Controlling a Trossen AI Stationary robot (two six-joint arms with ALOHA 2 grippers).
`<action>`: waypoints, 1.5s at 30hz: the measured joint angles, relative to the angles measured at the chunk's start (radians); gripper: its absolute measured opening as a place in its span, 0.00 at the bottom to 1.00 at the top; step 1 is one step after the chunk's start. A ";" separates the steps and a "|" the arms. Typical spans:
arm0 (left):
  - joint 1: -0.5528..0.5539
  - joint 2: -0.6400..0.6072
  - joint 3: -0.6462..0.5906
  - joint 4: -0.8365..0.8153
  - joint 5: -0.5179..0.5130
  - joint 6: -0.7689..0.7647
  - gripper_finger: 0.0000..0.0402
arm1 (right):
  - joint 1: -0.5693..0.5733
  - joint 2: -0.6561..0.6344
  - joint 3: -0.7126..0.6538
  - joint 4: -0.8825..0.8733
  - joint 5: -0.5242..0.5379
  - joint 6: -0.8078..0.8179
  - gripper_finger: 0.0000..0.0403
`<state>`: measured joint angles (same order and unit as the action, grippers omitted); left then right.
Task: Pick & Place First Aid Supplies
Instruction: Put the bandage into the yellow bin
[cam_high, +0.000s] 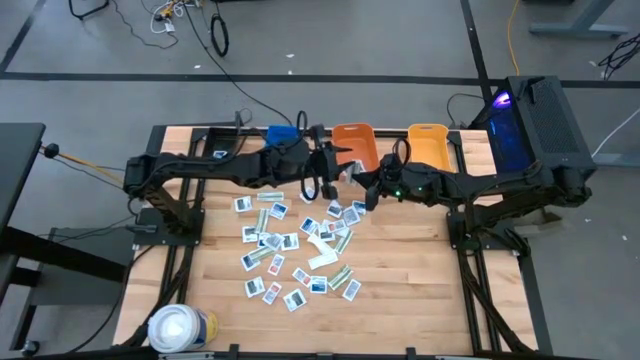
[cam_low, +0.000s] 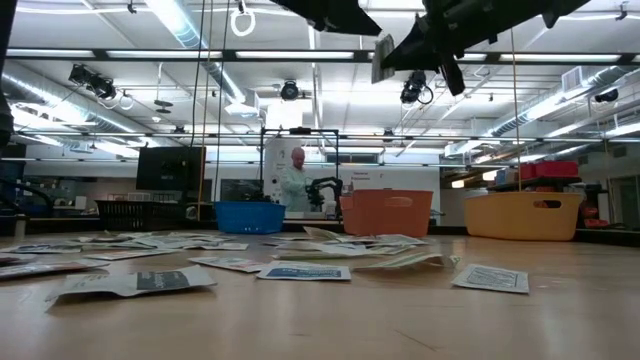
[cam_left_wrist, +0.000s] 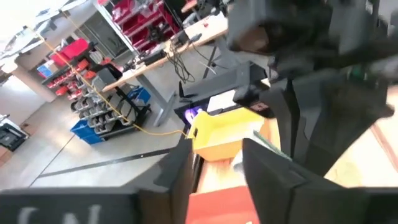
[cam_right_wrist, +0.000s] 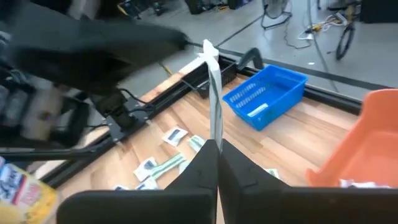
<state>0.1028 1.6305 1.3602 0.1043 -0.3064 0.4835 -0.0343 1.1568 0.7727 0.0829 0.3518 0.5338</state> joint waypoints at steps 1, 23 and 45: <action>0.000 -0.008 0.000 0.001 0.010 -0.001 0.41 | -0.005 0.000 0.000 -0.011 0.010 0.000 0.00; -0.012 -0.089 0.001 -0.026 0.022 -0.061 0.44 | -0.301 -0.026 0.000 -0.535 0.180 0.082 0.00; 0.122 -0.204 0.000 -0.319 0.250 -0.377 0.44 | -0.559 -0.036 0.000 -0.968 0.268 0.372 0.00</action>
<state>0.2249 1.4265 1.3605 -0.2151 -0.0567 0.1063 -0.5934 1.1206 0.7731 -0.8848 0.6201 0.9053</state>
